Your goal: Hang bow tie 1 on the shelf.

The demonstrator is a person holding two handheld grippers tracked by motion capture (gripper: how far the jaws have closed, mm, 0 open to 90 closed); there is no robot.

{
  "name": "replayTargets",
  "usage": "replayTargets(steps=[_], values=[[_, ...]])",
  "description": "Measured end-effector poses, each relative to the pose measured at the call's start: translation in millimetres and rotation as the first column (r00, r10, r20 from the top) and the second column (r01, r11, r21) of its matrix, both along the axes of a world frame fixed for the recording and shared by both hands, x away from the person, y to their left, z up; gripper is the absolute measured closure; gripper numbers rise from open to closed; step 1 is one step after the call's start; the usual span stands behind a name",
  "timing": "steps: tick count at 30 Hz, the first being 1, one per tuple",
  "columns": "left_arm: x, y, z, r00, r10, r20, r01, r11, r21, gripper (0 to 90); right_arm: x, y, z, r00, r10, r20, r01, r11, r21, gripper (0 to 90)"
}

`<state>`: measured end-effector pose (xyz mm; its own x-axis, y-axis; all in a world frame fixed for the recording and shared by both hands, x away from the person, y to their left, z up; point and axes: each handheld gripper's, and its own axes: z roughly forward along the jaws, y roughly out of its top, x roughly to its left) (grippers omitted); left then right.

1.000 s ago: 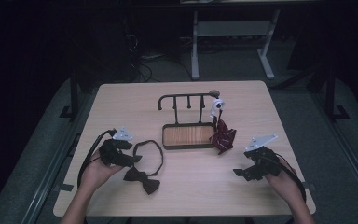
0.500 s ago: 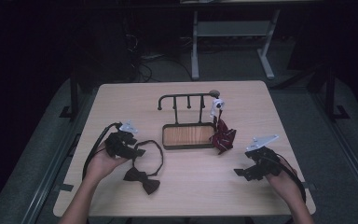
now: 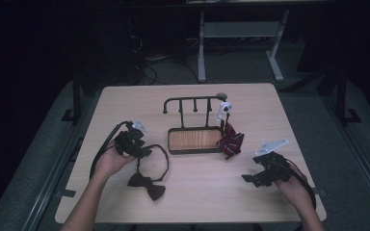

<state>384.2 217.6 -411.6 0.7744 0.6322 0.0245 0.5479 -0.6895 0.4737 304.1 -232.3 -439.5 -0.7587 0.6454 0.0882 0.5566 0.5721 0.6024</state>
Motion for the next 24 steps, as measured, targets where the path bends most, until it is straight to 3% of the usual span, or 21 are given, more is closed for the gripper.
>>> replayTargets(steps=[16,24], values=[[8.5,1.4,-6.3,1.0,0.007,-0.001,-0.007,0.9995,0.029,48.0,0.4,0.3,-1.4,0.9995,-0.029,0.012,0.03,0.999,-0.012,15.7],[15.6,-0.8,-9.6,0.9999,0.017,-0.002,-0.016,0.9987,0.049,54.1,0.5,-1.4,-1.9,0.9995,-0.03,0.006,0.03,1.0,-0.003,15.7]])
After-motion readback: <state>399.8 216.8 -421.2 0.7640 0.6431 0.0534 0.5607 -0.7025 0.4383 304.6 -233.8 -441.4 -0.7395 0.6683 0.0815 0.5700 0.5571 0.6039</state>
